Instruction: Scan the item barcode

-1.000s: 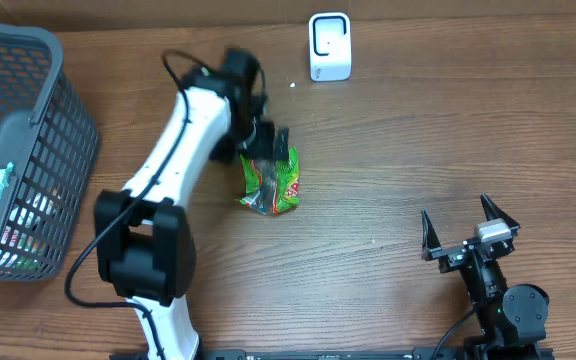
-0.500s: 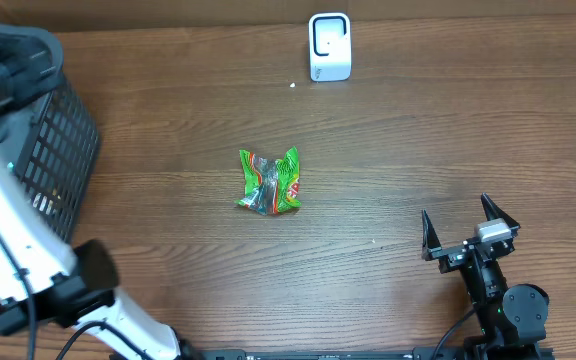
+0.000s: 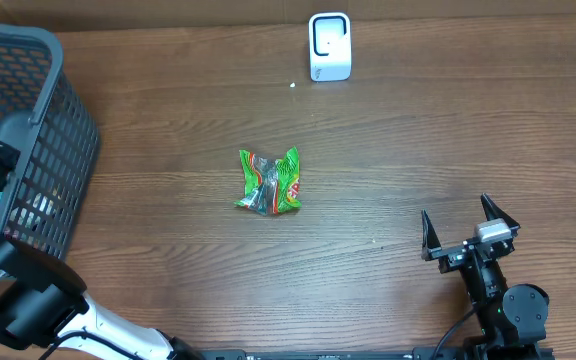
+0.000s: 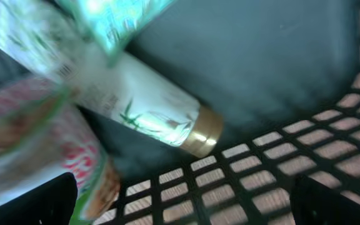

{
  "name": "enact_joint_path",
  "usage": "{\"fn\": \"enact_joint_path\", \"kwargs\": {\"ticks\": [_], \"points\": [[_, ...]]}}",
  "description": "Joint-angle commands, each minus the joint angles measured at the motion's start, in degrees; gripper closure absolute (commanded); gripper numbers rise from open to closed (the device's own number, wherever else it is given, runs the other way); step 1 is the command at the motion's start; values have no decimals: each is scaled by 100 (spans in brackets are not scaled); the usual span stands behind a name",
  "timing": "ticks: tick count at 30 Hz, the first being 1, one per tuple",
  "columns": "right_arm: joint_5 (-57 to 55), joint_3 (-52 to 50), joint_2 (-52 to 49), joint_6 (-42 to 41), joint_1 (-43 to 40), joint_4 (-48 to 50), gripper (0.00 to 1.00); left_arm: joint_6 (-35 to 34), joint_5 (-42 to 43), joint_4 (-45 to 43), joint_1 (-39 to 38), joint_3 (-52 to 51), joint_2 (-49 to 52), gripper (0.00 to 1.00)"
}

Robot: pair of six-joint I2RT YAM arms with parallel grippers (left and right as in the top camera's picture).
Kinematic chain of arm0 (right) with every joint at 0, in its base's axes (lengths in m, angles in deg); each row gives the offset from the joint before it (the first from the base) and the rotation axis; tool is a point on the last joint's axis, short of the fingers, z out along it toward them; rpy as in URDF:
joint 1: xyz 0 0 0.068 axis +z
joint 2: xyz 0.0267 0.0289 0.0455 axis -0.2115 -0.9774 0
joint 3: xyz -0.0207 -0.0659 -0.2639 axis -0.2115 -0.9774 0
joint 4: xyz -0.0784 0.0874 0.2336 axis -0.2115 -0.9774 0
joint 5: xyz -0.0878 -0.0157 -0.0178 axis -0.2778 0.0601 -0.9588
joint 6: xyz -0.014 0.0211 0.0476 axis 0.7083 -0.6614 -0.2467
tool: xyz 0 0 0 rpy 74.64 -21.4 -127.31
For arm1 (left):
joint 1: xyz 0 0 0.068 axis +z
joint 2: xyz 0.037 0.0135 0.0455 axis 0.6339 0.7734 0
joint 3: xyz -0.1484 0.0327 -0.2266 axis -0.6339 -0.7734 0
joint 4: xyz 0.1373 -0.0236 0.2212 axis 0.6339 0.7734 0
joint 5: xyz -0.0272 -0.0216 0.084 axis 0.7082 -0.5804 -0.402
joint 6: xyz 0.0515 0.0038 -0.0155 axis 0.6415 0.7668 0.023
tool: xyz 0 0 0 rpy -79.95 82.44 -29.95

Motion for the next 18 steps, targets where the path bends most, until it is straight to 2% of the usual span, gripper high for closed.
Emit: {"fn": "enact_joint_path", "kwargs": {"ticks": [1, 6, 11, 18], "points": [[7, -61, 42, 2, -15, 31, 0, -439, 37, -535, -33, -654, -70, 0], [7, -61, 42, 2, -15, 31, 0, -885, -308, -1287, -160, -1438, -70, 0], [7, -61, 42, 2, -15, 31, 0, -1646, -721, -1845, -286, -2166, -70, 0], [7, -61, 42, 2, -15, 31, 0, -1895, -750, -2811, -297, -2865, -70, 0]]}}
